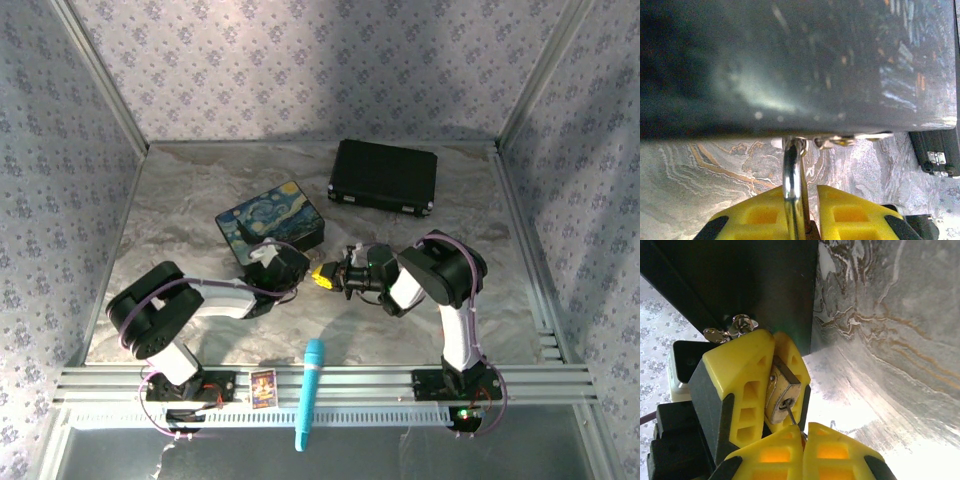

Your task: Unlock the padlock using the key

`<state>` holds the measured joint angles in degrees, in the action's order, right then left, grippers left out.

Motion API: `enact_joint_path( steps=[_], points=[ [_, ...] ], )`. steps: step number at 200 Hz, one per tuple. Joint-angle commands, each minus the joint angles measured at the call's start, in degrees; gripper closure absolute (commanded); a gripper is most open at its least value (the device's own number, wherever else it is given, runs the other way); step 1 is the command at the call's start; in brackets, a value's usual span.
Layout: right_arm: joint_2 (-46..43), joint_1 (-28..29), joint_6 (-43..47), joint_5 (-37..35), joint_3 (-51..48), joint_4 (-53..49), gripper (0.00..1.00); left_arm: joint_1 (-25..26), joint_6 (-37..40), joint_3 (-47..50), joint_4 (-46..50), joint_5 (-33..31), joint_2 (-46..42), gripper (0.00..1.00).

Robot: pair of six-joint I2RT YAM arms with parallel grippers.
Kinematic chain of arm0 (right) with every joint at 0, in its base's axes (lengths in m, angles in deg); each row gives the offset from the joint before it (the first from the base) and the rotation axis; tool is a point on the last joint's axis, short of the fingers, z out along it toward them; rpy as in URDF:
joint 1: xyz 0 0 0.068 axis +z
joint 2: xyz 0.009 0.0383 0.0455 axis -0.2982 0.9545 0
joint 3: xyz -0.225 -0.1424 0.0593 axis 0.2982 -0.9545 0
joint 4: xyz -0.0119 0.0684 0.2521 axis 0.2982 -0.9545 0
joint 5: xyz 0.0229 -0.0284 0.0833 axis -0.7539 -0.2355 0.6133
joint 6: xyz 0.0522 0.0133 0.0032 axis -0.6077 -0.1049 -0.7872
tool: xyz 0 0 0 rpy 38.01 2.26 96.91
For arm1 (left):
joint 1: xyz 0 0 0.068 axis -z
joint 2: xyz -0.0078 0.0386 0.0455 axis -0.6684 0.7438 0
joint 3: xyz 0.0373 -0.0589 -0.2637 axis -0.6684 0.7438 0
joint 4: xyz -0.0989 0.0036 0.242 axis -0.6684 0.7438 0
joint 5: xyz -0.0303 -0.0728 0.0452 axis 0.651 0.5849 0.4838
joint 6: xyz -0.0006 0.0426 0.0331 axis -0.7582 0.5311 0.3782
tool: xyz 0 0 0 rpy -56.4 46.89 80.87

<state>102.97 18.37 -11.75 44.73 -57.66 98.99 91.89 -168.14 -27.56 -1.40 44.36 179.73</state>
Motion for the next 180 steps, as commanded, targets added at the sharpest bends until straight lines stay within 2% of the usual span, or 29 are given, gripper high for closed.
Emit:
enact_joint_path(
  steps=[1,43,89,123,143,161,180],
  points=[
    [0.6,0.1,-1.0,-1.1,4.7,2.7,1.00,4.3,-5.5,1.9,-10.3,12.1,-2.0,1.00],
    [0.1,-0.7,-3.2,0.8,7.1,2.7,1.00,3.5,-5.5,4.1,-23.2,12.8,0.2,1.00],
    [1.4,-1.3,-3.7,1.5,9.1,2.7,1.00,3.0,-7.4,3.7,-27.5,14.7,2.2,1.00],
    [2.8,-2.9,-1.2,1.8,9.0,2.7,1.00,2.9,-7.7,3.1,-21.4,15.1,0.2,1.00],
    [4.0,-2.9,-0.2,4.1,11.1,2.6,1.00,2.8,-8.1,1.1,-15.1,17.7,-0.9,1.00],
    [3.7,-2.6,1.2,4.2,10.8,2.4,0.71,2.6,-8.0,1.0,-12.7,16.9,-1.4,1.00],
    [1.5,-2.8,3.8,2.7,7.5,0.8,0.63,1.3,-8.0,1.3,-10.1,16.4,-1.8,1.00]
  ],
)
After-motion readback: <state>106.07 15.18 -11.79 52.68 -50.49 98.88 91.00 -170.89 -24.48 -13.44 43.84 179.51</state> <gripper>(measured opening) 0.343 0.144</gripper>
